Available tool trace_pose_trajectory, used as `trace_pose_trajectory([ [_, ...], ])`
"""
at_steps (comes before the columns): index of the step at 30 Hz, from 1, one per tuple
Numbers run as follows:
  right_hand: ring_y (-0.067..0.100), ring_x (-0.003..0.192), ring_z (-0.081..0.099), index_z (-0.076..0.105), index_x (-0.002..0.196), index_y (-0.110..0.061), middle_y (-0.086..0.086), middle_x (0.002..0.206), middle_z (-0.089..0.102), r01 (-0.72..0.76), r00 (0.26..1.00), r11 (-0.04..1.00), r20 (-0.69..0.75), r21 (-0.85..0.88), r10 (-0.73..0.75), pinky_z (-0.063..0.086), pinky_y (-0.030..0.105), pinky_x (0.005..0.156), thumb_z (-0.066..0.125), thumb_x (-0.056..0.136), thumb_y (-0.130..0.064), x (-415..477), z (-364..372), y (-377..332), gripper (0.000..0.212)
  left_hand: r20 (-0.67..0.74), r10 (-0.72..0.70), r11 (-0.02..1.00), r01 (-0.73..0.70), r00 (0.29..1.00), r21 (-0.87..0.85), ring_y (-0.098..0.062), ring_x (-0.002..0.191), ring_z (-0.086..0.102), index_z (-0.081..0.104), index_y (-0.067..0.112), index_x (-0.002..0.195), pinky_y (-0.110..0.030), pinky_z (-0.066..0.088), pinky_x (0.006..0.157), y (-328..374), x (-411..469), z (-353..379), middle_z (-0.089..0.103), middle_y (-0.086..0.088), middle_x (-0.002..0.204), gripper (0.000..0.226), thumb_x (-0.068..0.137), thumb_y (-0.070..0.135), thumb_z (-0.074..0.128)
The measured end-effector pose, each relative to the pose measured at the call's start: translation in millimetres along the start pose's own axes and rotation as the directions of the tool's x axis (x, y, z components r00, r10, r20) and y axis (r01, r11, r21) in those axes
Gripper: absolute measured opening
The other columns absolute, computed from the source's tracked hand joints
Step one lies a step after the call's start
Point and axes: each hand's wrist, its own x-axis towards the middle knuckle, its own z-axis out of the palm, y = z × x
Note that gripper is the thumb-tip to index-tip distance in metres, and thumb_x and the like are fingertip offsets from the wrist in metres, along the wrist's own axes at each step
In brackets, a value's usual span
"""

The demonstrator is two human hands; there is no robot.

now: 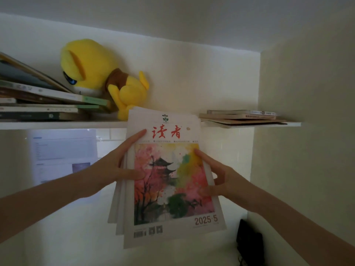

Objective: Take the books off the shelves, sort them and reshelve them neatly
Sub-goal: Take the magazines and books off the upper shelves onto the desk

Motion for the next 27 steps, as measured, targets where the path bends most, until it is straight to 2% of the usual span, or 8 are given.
trace_pose_trajectory([
  [3,0.028,0.114,0.062,0.028,0.144,-0.045,-0.009,0.139,0.050,-0.003,1.000,0.999,-0.013,0.049,0.004,0.056,0.050,0.084,0.064,0.081,0.011,-16,-3,15,0.092,0.026,0.008,1.000,-0.009,1.000,0.006,0.005,0.099,0.060,0.036,0.063,0.126,-0.028,0.058,0.068,-12,0,15,0.047,0.030,0.122,0.085,0.071,0.008,0.071],
  [6,0.024,0.114,0.062,0.029,0.144,-0.045,-0.011,0.139,0.049,0.005,0.998,0.999,-0.069,0.049,-0.001,0.058,0.042,0.080,0.064,0.080,0.013,-29,-5,25,0.093,0.063,0.010,0.999,-0.012,0.998,0.035,0.008,0.101,0.058,0.034,0.068,0.123,-0.029,0.058,0.071,-17,6,28,0.048,0.039,0.116,0.085,0.069,0.016,0.073],
  [14,0.023,0.113,0.063,0.030,0.142,-0.048,-0.012,0.139,0.049,-0.013,0.991,0.999,-0.132,0.044,0.019,0.058,0.041,0.079,0.067,0.078,0.011,-46,-13,29,0.094,0.090,0.016,0.998,-0.021,0.996,0.052,0.006,0.101,0.060,0.031,0.066,0.126,-0.029,0.058,0.068,-13,14,43,0.048,0.038,0.115,0.088,0.069,0.012,0.072],
  [17,0.021,0.112,0.064,0.030,0.141,-0.051,-0.012,0.138,0.050,-0.076,0.988,0.997,-0.135,0.035,0.080,0.058,0.040,0.077,0.069,0.078,0.008,-59,-14,42,0.096,0.131,-0.013,0.998,0.006,0.991,0.056,0.004,0.105,0.059,0.031,0.066,0.128,-0.030,0.058,0.073,-25,6,54,0.047,0.036,0.120,0.090,0.067,0.014,0.074],
  [20,0.020,0.113,0.063,0.028,0.139,-0.057,-0.014,0.134,0.054,-0.186,0.972,0.982,-0.143,0.028,0.188,0.056,0.046,0.084,0.074,0.076,0.002,-78,-17,71,0.098,0.199,-0.063,0.994,0.043,0.978,0.102,0.003,0.113,0.055,0.026,0.063,0.133,-0.030,0.055,0.086,-56,4,72,0.040,0.033,0.132,0.094,0.069,0.017,0.077],
  [22,0.017,0.112,0.063,0.023,0.141,-0.055,-0.015,0.130,0.057,-0.260,0.952,0.966,-0.163,0.013,0.259,0.055,0.047,0.088,0.075,0.075,0.001,-89,-21,94,0.101,0.246,-0.118,0.989,0.090,0.962,0.119,0.006,0.113,0.054,0.021,0.061,0.136,-0.027,0.053,0.089,-83,9,86,0.037,0.033,0.133,0.096,0.071,0.019,0.077],
  [25,0.013,0.112,0.062,0.015,0.144,-0.051,-0.015,0.130,0.053,-0.352,0.917,0.936,-0.201,0.002,0.345,0.055,0.041,0.088,0.074,0.076,0.002,-101,-27,128,0.104,0.327,-0.195,0.973,0.140,0.925,0.185,0.013,0.110,0.053,0.012,0.054,0.141,-0.017,0.051,0.085,-125,28,109,0.033,0.028,0.135,0.098,0.074,0.020,0.076],
  [27,0.006,0.107,0.064,0.009,0.145,-0.050,-0.018,0.128,0.052,-0.400,0.895,0.916,-0.224,-0.024,0.385,0.058,0.031,0.081,0.074,0.077,-0.001,-106,-32,147,0.105,0.364,-0.236,0.962,0.162,0.901,0.221,0.012,0.109,0.052,0.009,0.052,0.140,-0.012,0.049,0.082,-151,42,127,0.033,0.021,0.139,0.098,0.076,0.020,0.075],
])
